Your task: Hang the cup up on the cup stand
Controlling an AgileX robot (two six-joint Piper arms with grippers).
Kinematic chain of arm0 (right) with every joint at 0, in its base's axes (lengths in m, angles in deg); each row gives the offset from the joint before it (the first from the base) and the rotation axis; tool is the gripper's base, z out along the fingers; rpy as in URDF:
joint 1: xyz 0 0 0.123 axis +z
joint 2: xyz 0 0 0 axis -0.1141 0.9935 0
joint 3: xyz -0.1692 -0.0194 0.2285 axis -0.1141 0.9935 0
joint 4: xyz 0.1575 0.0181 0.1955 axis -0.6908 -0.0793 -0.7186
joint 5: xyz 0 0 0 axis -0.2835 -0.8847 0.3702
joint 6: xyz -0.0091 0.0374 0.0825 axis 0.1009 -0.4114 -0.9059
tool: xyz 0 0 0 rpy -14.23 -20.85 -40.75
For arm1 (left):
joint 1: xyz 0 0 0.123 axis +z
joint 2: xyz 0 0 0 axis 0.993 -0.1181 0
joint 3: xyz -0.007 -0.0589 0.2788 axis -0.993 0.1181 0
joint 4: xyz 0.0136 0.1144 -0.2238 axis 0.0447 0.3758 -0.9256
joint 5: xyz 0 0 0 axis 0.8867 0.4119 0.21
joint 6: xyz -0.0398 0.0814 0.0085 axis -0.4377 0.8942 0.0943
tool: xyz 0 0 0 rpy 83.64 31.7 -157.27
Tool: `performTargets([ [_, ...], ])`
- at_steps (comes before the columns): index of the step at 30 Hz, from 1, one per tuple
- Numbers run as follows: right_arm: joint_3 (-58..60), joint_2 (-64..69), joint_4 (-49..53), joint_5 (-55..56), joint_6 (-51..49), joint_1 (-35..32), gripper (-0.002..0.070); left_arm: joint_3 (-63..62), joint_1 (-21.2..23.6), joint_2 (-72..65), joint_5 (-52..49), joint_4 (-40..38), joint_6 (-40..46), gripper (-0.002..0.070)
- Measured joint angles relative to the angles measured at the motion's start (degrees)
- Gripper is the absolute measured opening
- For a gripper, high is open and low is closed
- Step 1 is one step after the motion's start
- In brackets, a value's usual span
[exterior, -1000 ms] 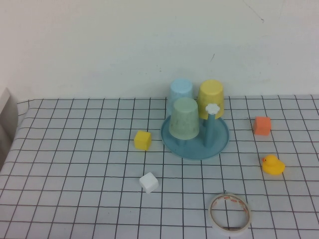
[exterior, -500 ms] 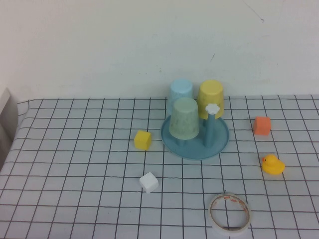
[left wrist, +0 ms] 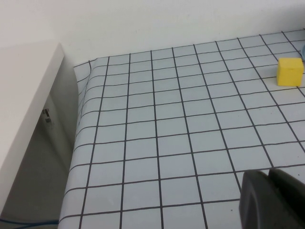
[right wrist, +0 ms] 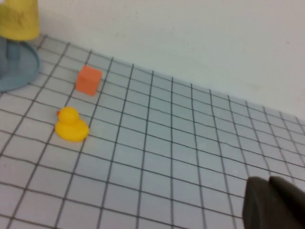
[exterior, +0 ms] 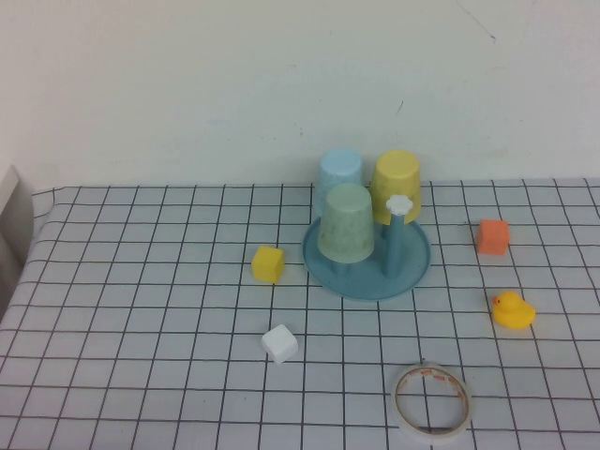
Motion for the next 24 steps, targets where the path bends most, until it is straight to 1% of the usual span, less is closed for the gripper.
performTargets([
  [3,5.09,-2.25,-1.86,4.04,-1.07,0.00,-0.0001,0.00,0.00,0.00,0.00,0.00,0.00,-0.0001],
  [8,11.51,-4.06,-4.29,5.83,-2.73,0.00,-0.0001,0.00,0.00,0.00,0.00,0.00,0.00,-0.0001],
  [11,11.92,-4.19,-4.41,5.96,-4.72,0.00,-0.0001,0.00,0.00,0.00,0.00,-0.09,0.00,-0.0001],
  [24,11.92,-4.19,-3.65,5.96,-5.34,0.00,-0.0001,-0.10,0.00,0.00,-0.22,-0.09,0.00,-0.0002],
])
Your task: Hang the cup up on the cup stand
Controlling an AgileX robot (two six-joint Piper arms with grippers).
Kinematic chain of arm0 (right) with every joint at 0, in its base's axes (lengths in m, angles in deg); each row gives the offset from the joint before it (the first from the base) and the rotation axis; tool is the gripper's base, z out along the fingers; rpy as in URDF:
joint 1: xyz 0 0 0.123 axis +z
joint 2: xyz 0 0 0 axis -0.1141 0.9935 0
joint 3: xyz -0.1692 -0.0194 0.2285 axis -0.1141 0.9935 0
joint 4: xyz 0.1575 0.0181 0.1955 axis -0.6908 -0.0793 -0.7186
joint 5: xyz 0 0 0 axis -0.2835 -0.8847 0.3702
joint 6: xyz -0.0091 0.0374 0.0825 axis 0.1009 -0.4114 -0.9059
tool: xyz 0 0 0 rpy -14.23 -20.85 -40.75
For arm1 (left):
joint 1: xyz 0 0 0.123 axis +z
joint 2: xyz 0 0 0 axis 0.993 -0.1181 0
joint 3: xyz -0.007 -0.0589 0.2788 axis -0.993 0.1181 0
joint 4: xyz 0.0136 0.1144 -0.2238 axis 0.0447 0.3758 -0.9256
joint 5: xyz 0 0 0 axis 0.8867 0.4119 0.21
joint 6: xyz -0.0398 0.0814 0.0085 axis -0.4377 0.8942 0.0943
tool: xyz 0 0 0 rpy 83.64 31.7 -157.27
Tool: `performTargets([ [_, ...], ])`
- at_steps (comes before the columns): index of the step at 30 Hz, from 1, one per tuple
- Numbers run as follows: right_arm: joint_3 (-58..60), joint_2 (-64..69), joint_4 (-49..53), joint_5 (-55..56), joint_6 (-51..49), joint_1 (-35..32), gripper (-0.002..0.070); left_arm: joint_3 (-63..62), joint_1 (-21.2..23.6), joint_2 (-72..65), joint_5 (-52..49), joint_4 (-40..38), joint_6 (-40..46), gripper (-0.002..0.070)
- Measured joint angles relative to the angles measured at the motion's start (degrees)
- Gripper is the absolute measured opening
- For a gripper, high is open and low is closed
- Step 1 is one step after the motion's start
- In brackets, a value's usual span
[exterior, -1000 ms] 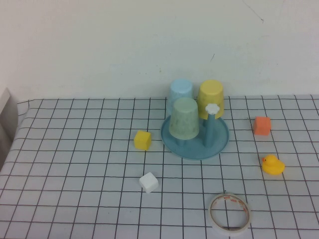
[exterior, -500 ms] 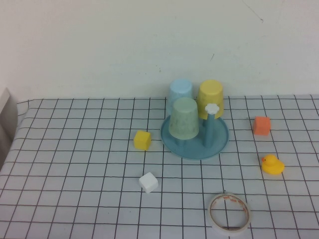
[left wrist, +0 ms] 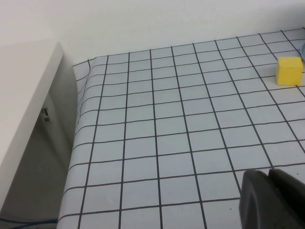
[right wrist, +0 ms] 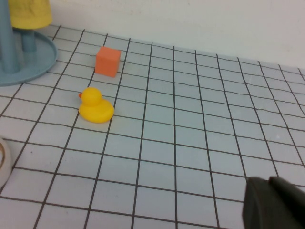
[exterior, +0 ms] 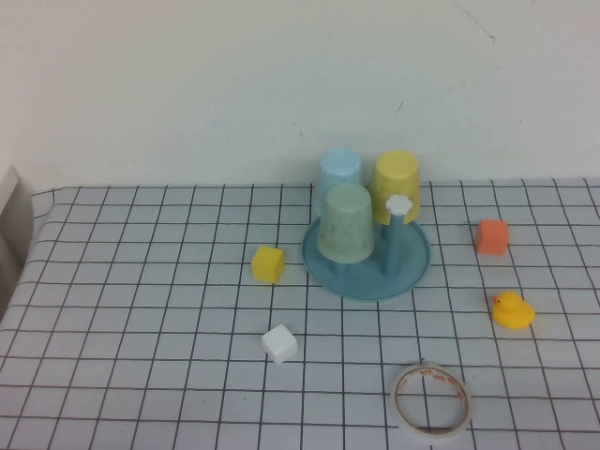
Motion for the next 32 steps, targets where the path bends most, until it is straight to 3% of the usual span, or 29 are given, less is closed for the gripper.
performTargets([
  [32,0.00,0.00,0.78,0.00,-0.26,-2.32,-0.0001,0.00,0.00,0.00,-0.15,0.00,0.00,-0.0001],
])
